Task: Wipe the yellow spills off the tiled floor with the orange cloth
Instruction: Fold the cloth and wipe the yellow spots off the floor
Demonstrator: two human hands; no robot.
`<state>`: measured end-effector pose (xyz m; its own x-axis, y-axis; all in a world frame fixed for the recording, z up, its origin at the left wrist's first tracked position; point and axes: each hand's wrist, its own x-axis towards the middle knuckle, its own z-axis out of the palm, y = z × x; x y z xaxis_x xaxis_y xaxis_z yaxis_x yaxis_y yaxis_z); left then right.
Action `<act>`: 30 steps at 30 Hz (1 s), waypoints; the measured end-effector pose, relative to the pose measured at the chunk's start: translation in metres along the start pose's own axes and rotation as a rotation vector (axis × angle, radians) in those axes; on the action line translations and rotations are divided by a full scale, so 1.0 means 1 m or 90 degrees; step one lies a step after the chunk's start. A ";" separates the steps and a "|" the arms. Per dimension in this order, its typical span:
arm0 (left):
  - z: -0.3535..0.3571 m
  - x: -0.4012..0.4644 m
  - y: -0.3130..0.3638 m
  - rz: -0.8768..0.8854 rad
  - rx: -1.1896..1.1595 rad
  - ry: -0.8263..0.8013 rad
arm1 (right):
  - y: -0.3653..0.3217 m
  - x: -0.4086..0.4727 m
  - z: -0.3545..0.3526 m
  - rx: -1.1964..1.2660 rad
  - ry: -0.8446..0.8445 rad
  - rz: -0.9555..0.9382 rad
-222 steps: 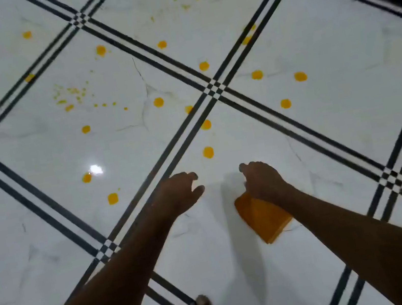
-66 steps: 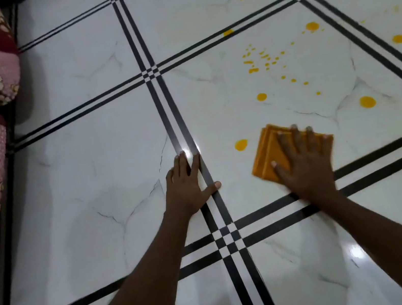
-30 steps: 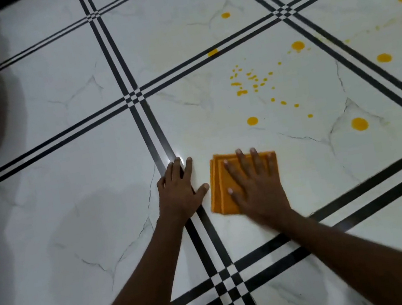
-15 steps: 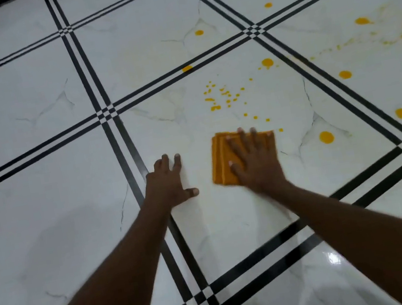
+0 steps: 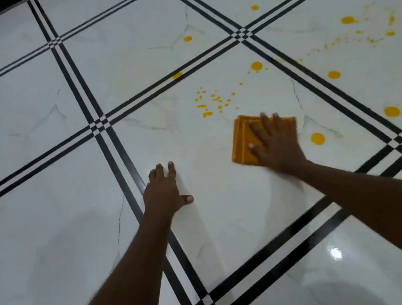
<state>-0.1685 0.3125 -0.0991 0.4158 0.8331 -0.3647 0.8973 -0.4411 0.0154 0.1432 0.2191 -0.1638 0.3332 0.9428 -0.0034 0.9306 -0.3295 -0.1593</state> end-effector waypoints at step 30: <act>0.019 -0.049 0.181 0.057 -0.018 0.028 | 0.091 -0.094 -0.036 -0.002 -0.105 0.028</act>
<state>-0.0290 0.1852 -0.0959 0.4999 0.8051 -0.3193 0.8600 -0.5050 0.0731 0.2017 0.0989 -0.1424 0.3445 0.9228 -0.1726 0.9162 -0.3706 -0.1523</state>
